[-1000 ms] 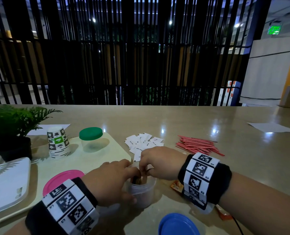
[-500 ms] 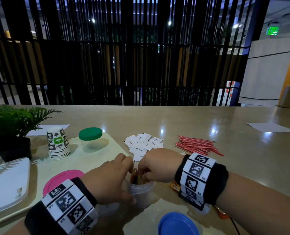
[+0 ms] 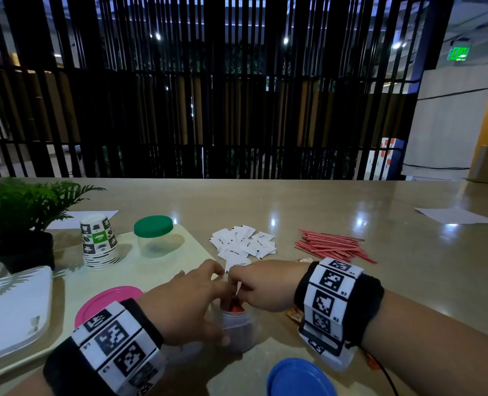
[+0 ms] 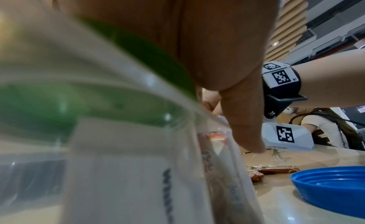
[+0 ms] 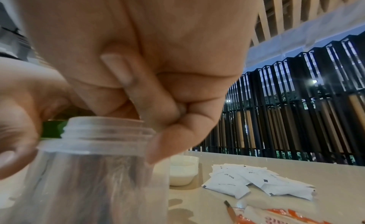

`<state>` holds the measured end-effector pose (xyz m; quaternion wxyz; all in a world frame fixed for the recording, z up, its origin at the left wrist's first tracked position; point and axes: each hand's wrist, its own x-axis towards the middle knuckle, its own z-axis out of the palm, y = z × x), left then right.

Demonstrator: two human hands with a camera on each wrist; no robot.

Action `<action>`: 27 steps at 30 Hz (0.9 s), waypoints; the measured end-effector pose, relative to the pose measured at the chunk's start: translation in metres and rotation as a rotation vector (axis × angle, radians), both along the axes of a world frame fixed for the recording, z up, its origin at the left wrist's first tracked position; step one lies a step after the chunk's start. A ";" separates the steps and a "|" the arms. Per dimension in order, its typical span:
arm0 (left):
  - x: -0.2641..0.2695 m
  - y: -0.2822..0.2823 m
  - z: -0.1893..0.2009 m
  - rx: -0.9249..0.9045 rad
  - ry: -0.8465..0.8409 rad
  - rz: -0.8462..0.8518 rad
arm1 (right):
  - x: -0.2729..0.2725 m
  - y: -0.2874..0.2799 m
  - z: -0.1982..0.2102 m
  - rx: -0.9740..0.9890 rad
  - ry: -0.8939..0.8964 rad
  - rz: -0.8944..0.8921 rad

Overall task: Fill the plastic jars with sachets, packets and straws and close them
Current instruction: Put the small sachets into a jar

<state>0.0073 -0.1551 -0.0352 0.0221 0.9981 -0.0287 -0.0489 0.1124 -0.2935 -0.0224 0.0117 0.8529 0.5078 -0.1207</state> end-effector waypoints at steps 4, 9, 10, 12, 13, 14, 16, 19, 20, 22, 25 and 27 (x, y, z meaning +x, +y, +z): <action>0.001 -0.001 -0.001 0.012 -0.005 -0.007 | 0.001 0.000 -0.001 -0.002 0.038 -0.028; 0.002 0.002 -0.004 -0.036 -0.045 0.027 | -0.001 0.001 -0.001 0.009 0.044 -0.025; 0.002 0.001 -0.004 -0.044 -0.050 0.028 | -0.001 0.000 -0.001 0.014 0.052 -0.023; 0.002 0.000 -0.004 -0.027 -0.033 0.021 | 0.000 -0.001 0.000 0.015 0.062 -0.028; 0.003 0.000 -0.005 -0.007 -0.014 0.018 | 0.000 -0.002 0.001 0.012 0.064 -0.032; 0.003 -0.001 -0.005 0.019 0.002 0.008 | 0.002 -0.003 0.001 0.010 0.064 -0.035; 0.004 -0.002 -0.007 0.071 0.023 -0.022 | 0.003 -0.003 0.000 0.017 0.076 -0.049; 0.005 -0.006 -0.008 0.145 0.039 -0.040 | 0.004 -0.002 -0.002 0.020 0.111 -0.044; 0.006 -0.008 -0.009 0.170 0.037 -0.043 | 0.004 -0.003 -0.001 0.032 0.121 -0.038; 0.007 -0.009 -0.010 0.195 0.027 -0.039 | 0.005 -0.009 0.005 0.132 0.164 -0.042; 0.007 -0.008 -0.011 0.186 0.018 -0.024 | 0.017 -0.030 0.024 0.404 0.203 -0.130; 0.007 -0.007 -0.012 0.185 0.025 -0.026 | 0.032 -0.047 0.032 0.460 0.127 -0.204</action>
